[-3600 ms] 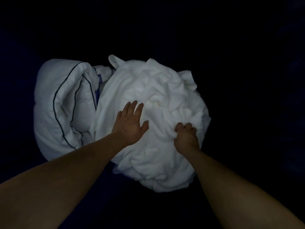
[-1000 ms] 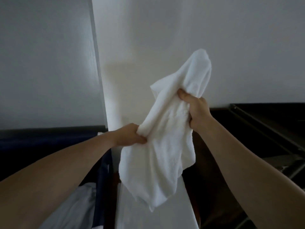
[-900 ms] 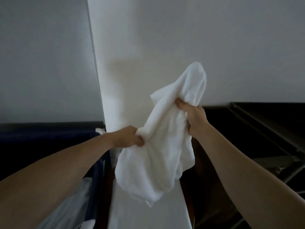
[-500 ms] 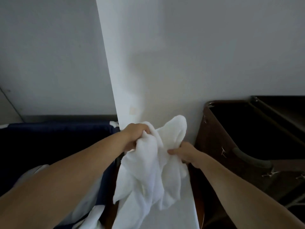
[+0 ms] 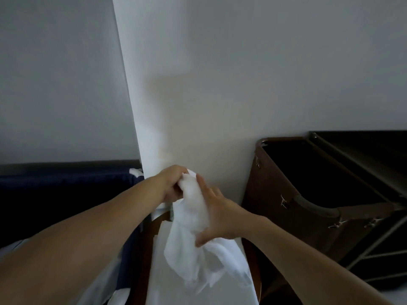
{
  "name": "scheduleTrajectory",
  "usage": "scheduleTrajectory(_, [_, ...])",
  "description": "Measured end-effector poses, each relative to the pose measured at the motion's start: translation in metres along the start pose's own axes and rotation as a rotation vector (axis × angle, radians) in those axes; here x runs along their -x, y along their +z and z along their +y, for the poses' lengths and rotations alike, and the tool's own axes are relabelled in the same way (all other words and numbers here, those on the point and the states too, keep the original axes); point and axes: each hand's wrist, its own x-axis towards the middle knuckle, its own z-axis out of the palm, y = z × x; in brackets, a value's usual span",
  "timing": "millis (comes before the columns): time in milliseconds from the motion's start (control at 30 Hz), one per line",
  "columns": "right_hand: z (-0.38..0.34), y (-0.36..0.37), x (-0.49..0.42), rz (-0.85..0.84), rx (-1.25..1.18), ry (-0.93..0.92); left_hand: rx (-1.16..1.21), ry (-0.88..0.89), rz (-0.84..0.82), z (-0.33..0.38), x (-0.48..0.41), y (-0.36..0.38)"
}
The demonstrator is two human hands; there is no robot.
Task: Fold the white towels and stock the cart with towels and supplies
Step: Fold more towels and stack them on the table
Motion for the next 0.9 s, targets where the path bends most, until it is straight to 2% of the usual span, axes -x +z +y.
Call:
scheduleTrajectory(67, [-0.001,-0.001,-0.003,0.167,0.119,0.017,-0.019,0.036,-0.073,0.011,0.003,0.002])
scheduleTrajectory(100, [0.000,-0.006,-0.005,0.259,0.104,0.052,-0.007,0.051,-0.107,0.016,0.004,0.002])
scheduleTrajectory(200, [-0.009,-0.041,-0.010,0.509,-0.131,0.088,0.008,0.164,-0.204,0.033,0.008,-0.001])
scheduleTrajectory(367, [-0.031,-0.092,-0.022,0.695,-0.599,0.112,-0.297,0.351,-0.618,0.040,0.021,-0.015])
scheduleTrajectory(467, [-0.027,-0.105,-0.021,0.593,-0.950,0.178,-0.591,0.522,-0.688,0.027,0.033,-0.012])
scheduleTrajectory(600, [-0.021,-0.099,-0.028,0.373,-1.113,0.231,-0.706,0.732,-0.375,0.015,0.045,-0.002])
scheduleTrajectory(667, [-0.019,-0.098,-0.028,0.331,-1.152,0.245,-0.773,0.697,-0.316,0.014,0.046,-0.006])
scheduleTrajectory(767, [-0.017,-0.100,-0.020,0.303,-1.161,0.265,-0.788,0.550,-0.327,0.013,0.046,-0.013])
scheduleTrajectory(900, [-0.021,-0.097,-0.008,0.207,-1.104,0.081,-0.623,0.472,-0.383,0.018,0.045,-0.019])
